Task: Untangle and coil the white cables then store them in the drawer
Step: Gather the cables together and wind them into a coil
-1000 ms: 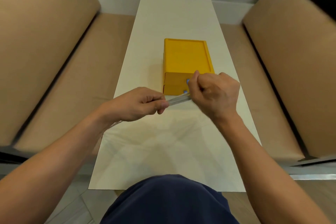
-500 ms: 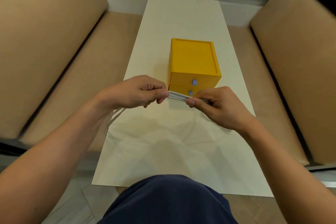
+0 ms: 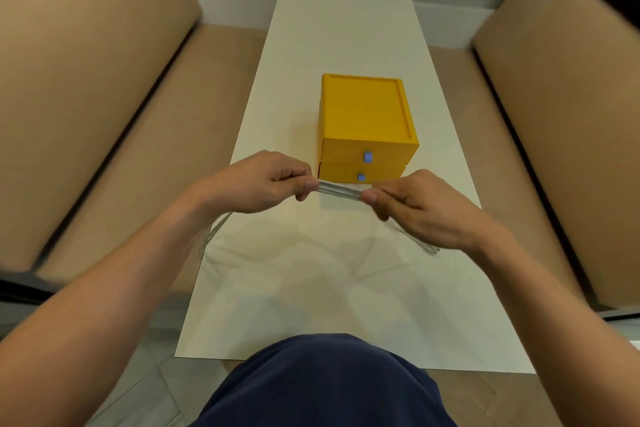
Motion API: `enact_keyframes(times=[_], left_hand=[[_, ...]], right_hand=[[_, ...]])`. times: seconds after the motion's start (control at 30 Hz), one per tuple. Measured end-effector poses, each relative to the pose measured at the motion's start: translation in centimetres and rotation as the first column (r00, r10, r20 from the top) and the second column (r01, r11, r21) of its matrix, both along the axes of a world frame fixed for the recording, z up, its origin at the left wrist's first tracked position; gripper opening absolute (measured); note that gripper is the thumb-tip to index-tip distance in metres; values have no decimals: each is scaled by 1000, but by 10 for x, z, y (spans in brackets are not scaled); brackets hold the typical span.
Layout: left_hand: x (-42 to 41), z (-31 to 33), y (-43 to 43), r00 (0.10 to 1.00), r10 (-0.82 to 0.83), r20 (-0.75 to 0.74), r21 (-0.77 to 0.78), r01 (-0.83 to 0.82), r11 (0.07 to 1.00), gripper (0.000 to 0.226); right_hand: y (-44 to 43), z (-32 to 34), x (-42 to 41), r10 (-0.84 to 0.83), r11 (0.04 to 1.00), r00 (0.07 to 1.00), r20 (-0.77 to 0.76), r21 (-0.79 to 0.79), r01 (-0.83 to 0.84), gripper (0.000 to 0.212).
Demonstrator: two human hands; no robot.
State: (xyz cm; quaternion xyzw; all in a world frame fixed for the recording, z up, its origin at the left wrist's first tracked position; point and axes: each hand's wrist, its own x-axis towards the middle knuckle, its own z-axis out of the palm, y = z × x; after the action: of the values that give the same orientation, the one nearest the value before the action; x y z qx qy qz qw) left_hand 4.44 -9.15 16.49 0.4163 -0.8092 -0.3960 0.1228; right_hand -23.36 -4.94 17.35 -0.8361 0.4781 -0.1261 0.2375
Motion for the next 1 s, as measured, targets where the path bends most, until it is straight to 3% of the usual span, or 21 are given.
enact_keyframes(times=[0.1, 0.2, 0.3, 0.43, 0.53, 0.7, 0.77, 0.83, 0.9, 1.0], left_hand=[[-9, 8, 9, 981, -148, -124, 19, 152, 988, 32], [-1, 8, 6, 979, -94, -179, 102, 113, 988, 34], [9, 2, 4, 991, -116, -70, 235, 130, 963, 38], [-3, -6, 6, 986, -166, 17, 367, 148, 918, 44], [-24, 0, 9, 980, -183, 79, 307, 150, 940, 46], [-45, 6, 14, 985, -129, -115, 252, 155, 955, 28], [-44, 6, 16, 987, -75, -140, 238, 107, 965, 32], [-43, 9, 19, 985, -97, -142, 241, 129, 962, 35], [-39, 13, 20, 982, -100, -160, 232, 136, 963, 34], [-27, 19, 17, 987, -42, -157, 218, 77, 973, 36]], right_hand=[[-13, -14, -9, -53, 997, 997, 48, -49, 55, 53], [-14, -16, -4, -57, 997, 995, 84, -49, 61, 49], [-10, -10, -1, 12, 996, 986, 169, 84, -26, 46], [-10, 1, 0, 79, 983, 988, 132, 157, -100, 44], [-12, 5, -2, 121, 981, 989, 83, 144, -132, 43], [-12, 6, -2, 82, 994, 996, 39, 70, -84, 39], [-12, 12, -3, 54, 989, 996, 65, 136, -62, 32], [-12, 16, -7, 51, 947, 995, 81, 312, -74, 24], [-16, 10, -17, 75, 918, 989, -129, 396, -18, 26], [-25, -13, -40, 23, 920, 850, -527, 343, 187, 41]])
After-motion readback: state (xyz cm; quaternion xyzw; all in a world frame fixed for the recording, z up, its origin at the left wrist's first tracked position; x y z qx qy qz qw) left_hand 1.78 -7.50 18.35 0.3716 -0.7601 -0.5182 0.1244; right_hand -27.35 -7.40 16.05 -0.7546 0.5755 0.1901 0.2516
